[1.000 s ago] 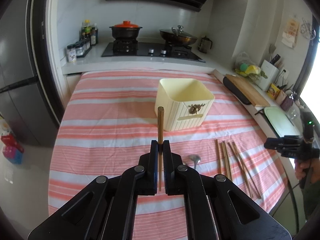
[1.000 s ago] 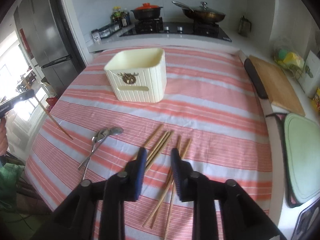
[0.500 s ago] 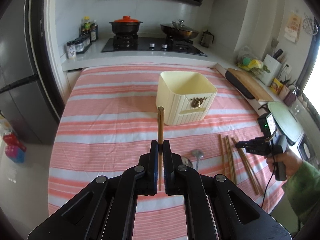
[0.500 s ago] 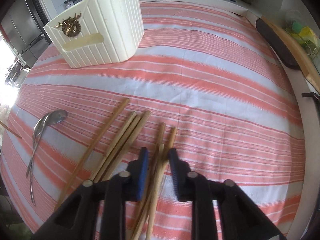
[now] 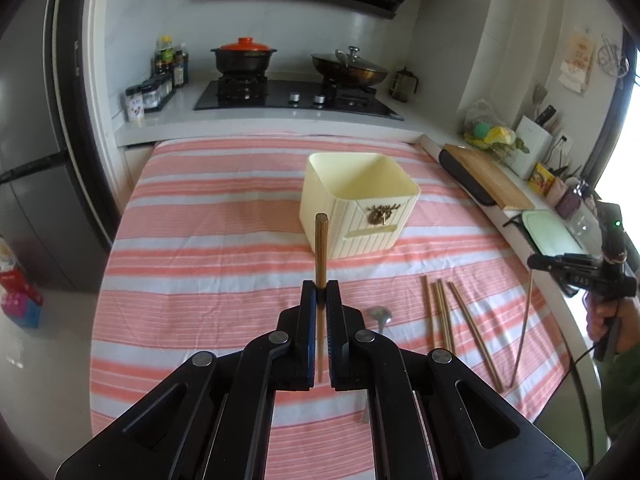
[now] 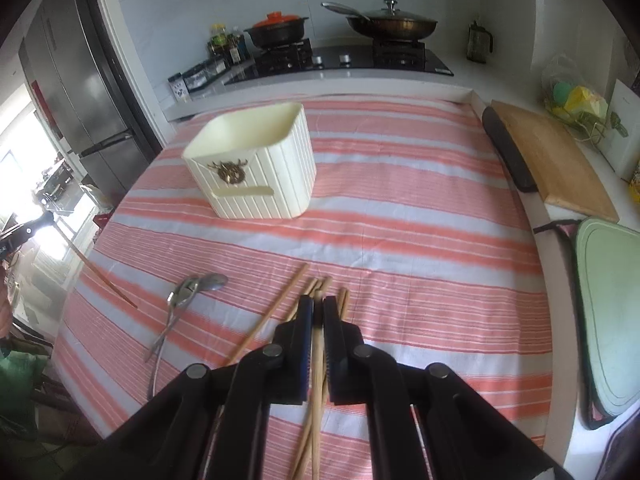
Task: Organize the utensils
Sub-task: 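Lift the chopsticks with both tools and carry them above the cream basket, then lower the chopsticks into the basket and open both tools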
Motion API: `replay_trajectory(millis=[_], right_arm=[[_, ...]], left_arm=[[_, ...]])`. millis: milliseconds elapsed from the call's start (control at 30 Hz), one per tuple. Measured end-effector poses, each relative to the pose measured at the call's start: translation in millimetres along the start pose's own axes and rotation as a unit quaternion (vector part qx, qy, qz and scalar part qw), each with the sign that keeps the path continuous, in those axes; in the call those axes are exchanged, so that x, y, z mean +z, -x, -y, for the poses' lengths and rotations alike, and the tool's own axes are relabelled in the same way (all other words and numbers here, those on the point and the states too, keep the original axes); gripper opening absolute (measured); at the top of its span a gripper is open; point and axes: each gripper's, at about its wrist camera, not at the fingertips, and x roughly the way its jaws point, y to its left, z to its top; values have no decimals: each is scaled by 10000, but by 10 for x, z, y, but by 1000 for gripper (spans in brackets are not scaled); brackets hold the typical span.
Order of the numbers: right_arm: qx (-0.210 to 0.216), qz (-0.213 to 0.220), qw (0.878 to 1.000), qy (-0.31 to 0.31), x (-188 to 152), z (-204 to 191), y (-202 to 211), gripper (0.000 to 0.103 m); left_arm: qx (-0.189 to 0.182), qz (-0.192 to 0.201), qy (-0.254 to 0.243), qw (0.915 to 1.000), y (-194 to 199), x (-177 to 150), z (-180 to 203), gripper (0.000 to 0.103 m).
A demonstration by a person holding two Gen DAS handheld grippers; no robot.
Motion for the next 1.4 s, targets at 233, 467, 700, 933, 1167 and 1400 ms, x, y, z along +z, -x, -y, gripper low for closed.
replay_trajectory(millis=[233,467,700,933,1167,1400], right_arm=[[18,974,9952,79,337,-193,620,6],[53,1791,9838,13,918,-371,811,6],[119,2380,9711,162,1786,-619,896,6],[138,2605,9651,223,2254,-778,480,6],[114,1942,9806,226,2226,-753,-404,6],[114,1200,9927,7,2129,-613,-1060,6]], left_arm=[[-125,213,-45,9997,123,229,72,3],[-168,465,-80,9987,169,673,130,3],[-165,1142,-176,9932,189,1483,343,3],[75,1246,-181,9920,-509,1859,478,3],[16,310,20,9995,-1411,1672,412,3],[302,-189,95,9993,-1927,1535,304,7]])
